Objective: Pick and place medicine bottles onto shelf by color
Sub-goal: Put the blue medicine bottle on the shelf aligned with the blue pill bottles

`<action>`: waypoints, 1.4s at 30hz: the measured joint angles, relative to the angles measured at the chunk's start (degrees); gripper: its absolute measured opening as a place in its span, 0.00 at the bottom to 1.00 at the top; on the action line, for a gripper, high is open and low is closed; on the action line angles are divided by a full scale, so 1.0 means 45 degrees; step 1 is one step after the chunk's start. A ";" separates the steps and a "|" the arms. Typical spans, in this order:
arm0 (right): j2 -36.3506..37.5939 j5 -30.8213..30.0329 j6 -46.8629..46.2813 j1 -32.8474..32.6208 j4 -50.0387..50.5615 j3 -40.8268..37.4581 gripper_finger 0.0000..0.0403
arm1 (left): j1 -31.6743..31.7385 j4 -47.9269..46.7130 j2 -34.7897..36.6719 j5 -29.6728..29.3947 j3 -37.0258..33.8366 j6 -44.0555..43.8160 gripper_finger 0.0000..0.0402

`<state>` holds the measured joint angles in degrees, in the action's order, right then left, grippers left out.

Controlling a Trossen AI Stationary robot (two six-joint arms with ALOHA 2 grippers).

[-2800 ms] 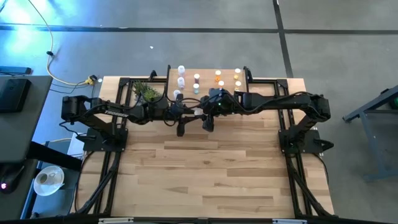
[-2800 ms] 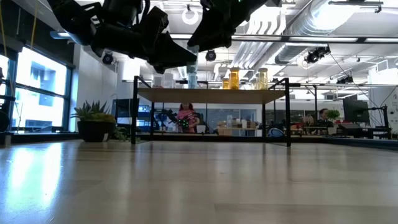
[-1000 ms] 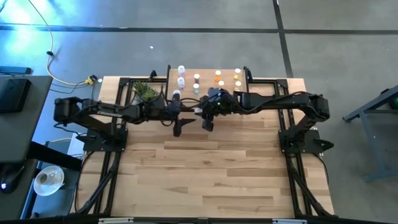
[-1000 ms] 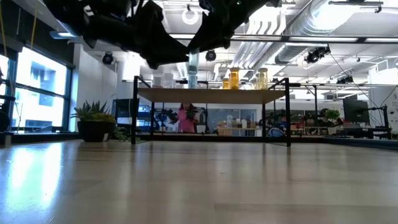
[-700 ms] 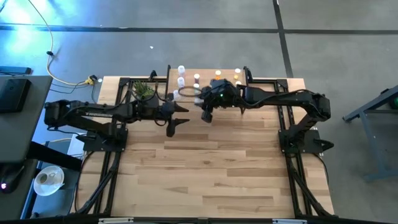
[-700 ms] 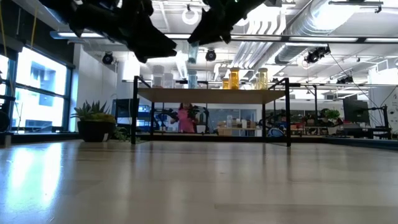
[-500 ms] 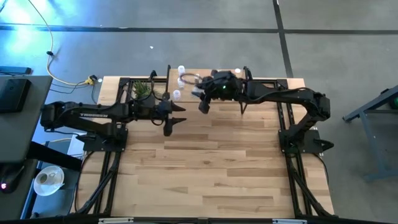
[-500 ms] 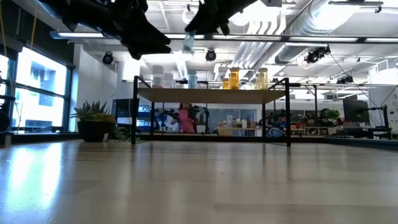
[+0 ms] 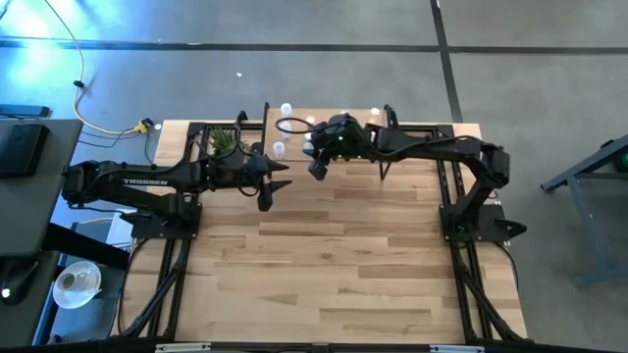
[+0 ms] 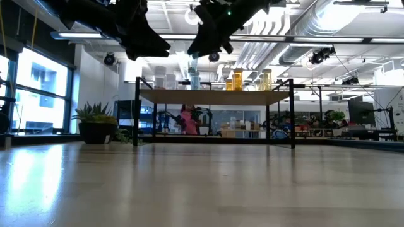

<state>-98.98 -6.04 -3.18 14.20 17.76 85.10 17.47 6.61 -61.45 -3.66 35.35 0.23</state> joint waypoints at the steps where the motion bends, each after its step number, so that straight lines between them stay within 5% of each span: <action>1: -0.0083 0.0005 0.0004 0.0000 -0.0027 0.0005 0.26 | 0.0000 -0.0005 0.0000 -0.0036 0.0000 0.0001 0.50; 32: -0.0874 -0.0068 0.0150 0.0569 0.0369 0.0010 0.26 | -0.0006 -0.0176 -0.0005 -0.0055 0.0000 0.0001 0.50; 42: -0.0874 -0.0073 0.0150 0.0661 0.0359 0.0010 0.33 | -0.0005 -0.0177 -0.0005 -0.0055 0.0000 0.0001 0.50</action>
<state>-102.91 -6.37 -2.50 17.17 19.38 85.14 17.45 5.81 -61.47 -3.90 35.35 0.23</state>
